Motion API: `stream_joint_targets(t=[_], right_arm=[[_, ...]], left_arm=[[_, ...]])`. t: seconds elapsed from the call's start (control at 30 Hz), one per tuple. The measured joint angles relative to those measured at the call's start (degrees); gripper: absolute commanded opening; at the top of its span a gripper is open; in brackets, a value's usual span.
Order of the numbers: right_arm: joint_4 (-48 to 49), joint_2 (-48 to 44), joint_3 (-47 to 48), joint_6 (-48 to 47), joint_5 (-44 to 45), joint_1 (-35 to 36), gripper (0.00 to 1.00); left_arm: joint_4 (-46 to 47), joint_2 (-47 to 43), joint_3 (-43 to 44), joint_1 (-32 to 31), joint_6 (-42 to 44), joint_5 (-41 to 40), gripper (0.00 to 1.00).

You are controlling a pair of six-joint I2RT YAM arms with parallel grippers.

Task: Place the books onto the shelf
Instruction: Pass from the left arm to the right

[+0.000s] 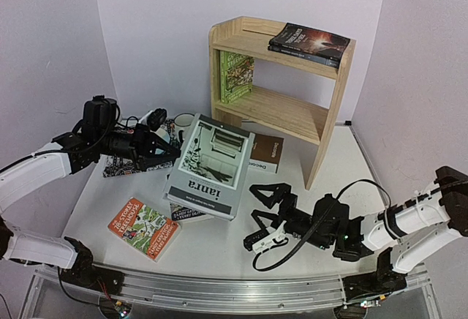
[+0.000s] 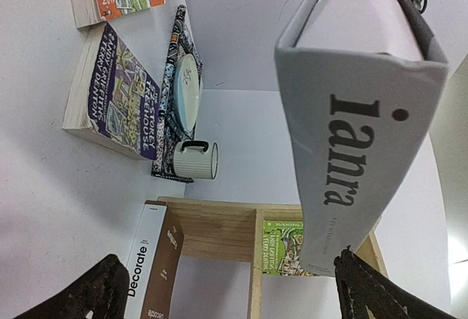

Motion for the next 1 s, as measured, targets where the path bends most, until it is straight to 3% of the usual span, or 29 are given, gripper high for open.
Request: stream_joint_targets(t=[0.43,0.87,1.0], right_arm=[[0.0,-2.8,1.8,0.0,-1.4,0.0,0.98],[0.0,5.1,11.6,-0.6,-4.9,0.0,0.98],[0.1,7.7,13.7,-0.8,-5.3,0.0,0.83]], left_arm=[[0.0,0.2,0.1,0.0,-0.9,-0.1,0.00],[0.0,-0.8,0.1,0.0,-1.3,-0.1,0.00],[0.0,-1.3,0.1,0.0,-1.4,-0.1,0.01]])
